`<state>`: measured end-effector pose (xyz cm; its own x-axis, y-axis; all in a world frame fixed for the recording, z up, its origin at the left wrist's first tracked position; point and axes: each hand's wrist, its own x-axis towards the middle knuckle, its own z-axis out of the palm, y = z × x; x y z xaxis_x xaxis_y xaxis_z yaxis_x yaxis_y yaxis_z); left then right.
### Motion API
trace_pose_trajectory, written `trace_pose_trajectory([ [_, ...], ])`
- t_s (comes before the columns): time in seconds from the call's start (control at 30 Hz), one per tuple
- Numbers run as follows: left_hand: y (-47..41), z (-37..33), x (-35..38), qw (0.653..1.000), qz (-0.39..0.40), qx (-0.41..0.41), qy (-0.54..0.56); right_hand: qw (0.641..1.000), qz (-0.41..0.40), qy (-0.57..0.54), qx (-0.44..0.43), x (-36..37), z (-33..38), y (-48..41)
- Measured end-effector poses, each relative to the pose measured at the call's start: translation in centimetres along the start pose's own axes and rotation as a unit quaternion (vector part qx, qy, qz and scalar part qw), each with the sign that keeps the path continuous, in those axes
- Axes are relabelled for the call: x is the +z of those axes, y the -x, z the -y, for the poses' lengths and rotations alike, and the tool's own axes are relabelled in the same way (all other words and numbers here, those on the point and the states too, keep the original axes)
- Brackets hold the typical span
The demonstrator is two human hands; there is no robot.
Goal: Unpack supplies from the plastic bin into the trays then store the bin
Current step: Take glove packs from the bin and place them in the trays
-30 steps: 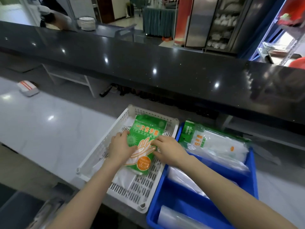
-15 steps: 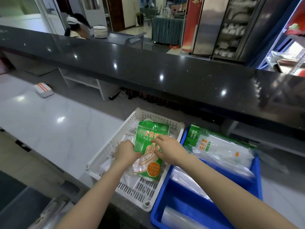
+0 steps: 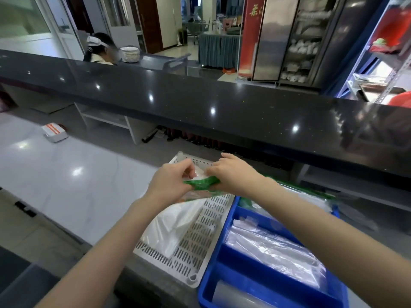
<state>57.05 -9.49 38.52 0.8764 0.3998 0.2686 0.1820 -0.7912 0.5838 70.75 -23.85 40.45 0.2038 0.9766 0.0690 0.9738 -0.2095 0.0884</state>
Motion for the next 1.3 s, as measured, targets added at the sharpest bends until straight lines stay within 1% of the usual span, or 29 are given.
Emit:
trace_pose_trajectory([
  [0.07, -0.9, -1.7, -0.6, 0.999, 0.001, 0.038, -0.006, 0.999, 0.000, -0.024, 0.030, -1.6, -0.8, 1.2],
  [0.13, -1.8, -3.2, -0.6, 0.997, 0.012, 0.069, -0.009, 0.998, -0.001, -0.014, 0.064, -2.6, -1.9, 2.5],
  [0.2, -2.9, -4.5, 0.2, 0.995, 0.027, 0.093, -0.020, 0.994, 0.017, 0.001, 0.112, -3.3, -3.4, 4.4],
  [0.3, -4.6, -5.6, 2.7, 0.991, 0.045, 0.114, -0.043, 0.982, 0.040, 0.014, 0.186, -3.6, -6.3, 8.2],
  [0.4, -5.9, -6.4, 6.2, 0.990, 0.051, 0.126, -0.040, 0.965, 0.044, 0.014, 0.257, -3.5, -9.3, 12.8],
  [0.5, -7.0, -7.6, 9.9, 0.989, 0.062, 0.128, -0.031, 0.944, 0.044, 0.036, 0.326, -3.0, -11.6, 16.9],
  [0.57, -7.7, -8.2, 12.5, 0.986, 0.090, 0.130, -0.043, 0.927, 0.033, 0.050, 0.369, -2.5, -12.7, 19.3],
  [0.6, -8.0, -8.5, 13.8, 0.982, 0.116, 0.136, -0.057, 0.920, 0.021, 0.053, 0.388, -2.2, -13.0, 20.2],
  [0.7, -8.3, -9.4, 17.4, 0.950, 0.204, 0.191, -0.140, 0.899, -0.020, 0.058, 0.434, -1.5, -13.7, 22.3],
  [0.77, -8.4, -10.0, 19.3, 0.932, 0.236, 0.216, -0.168, 0.891, -0.043, 0.058, 0.448, -1.1, -14.0, 23.2],
  [0.87, -8.5, -10.5, 21.4, 0.929, 0.256, 0.208, -0.167, 0.883, -0.074, 0.052, 0.461, -0.9, -14.3, 23.8],
  [0.93, -8.4, -10.5, 22.2, 0.929, 0.256, 0.204, -0.170, 0.883, -0.085, 0.048, 0.460, -0.9, -14.4, 23.6],
  [1.07, -7.5, -10.3, 22.7, 0.930, 0.206, 0.230, -0.199, 0.895, -0.107, 0.030, 0.431, -0.9, -14.3, 22.6],
  [1.17, -6.6, -10.2, 22.4, 0.937, 0.156, 0.250, -0.188, 0.909, -0.122, 0.020, 0.399, -1.1, -14.1, 21.1],
  [1.3, -5.1, -10.1, 21.7, 0.942, 0.112, 0.261, -0.179, 0.927, -0.103, 0.014, 0.359, -0.9, -13.9, 18.2],
])
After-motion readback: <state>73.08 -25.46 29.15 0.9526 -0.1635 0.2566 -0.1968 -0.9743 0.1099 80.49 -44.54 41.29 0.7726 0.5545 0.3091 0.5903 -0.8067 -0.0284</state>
